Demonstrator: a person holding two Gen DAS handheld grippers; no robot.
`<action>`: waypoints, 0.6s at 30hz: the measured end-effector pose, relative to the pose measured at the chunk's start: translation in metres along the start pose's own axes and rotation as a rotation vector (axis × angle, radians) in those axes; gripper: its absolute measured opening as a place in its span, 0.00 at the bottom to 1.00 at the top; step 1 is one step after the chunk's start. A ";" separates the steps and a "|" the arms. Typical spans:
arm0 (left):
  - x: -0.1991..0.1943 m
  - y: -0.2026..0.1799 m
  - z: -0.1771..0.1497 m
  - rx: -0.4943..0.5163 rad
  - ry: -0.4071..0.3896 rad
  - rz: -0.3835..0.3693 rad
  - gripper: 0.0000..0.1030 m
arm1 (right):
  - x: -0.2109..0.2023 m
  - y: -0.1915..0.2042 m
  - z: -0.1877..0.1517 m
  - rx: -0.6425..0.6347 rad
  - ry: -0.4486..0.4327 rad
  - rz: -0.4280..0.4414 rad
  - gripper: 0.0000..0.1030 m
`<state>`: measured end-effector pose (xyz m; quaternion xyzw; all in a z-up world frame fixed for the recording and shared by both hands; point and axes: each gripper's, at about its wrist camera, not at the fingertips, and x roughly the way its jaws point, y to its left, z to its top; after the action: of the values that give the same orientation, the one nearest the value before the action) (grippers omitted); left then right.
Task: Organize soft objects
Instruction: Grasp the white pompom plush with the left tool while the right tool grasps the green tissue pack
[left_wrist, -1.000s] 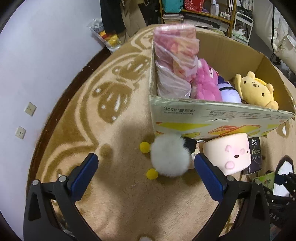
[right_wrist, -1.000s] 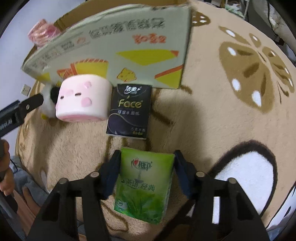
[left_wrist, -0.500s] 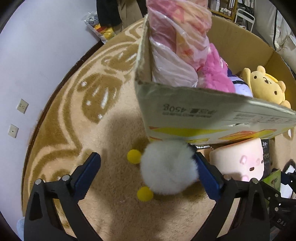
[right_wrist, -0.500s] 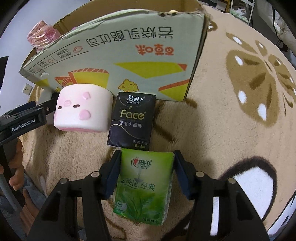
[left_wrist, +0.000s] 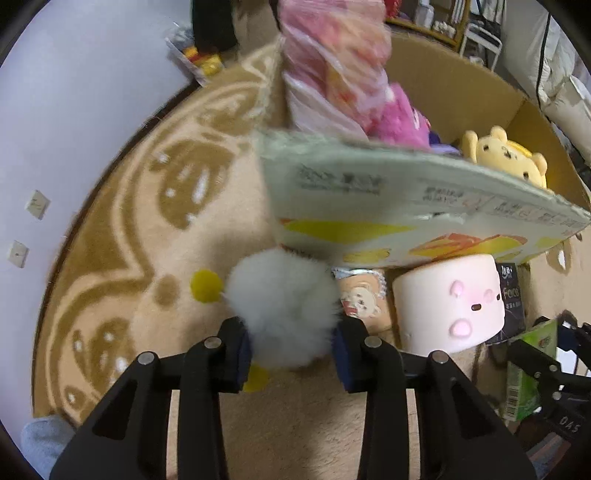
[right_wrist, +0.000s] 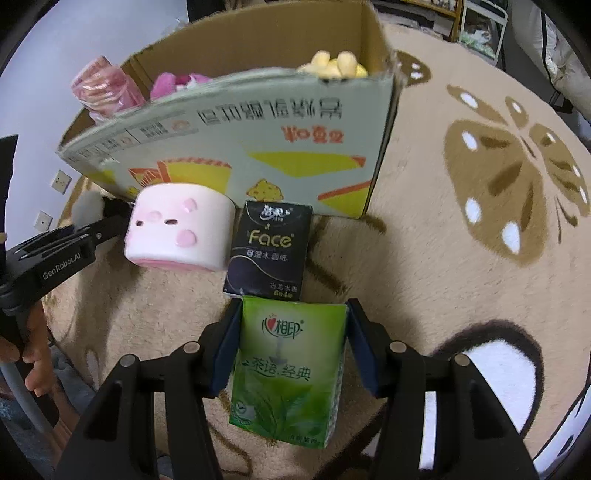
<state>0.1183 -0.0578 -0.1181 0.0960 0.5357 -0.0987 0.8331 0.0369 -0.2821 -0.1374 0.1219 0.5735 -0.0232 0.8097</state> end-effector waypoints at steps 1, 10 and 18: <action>-0.005 0.001 0.000 -0.011 -0.013 0.005 0.33 | -0.003 -0.001 0.000 0.000 -0.009 -0.001 0.56; -0.058 0.015 -0.020 -0.039 -0.155 0.051 0.33 | -0.042 -0.003 0.003 -0.001 -0.134 -0.007 0.56; -0.103 0.010 -0.031 -0.015 -0.278 0.091 0.33 | -0.062 0.009 0.002 -0.034 -0.251 -0.005 0.56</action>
<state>0.0514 -0.0338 -0.0362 0.0994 0.4110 -0.0690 0.9036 0.0192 -0.2799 -0.0776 0.1031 0.4683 -0.0307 0.8770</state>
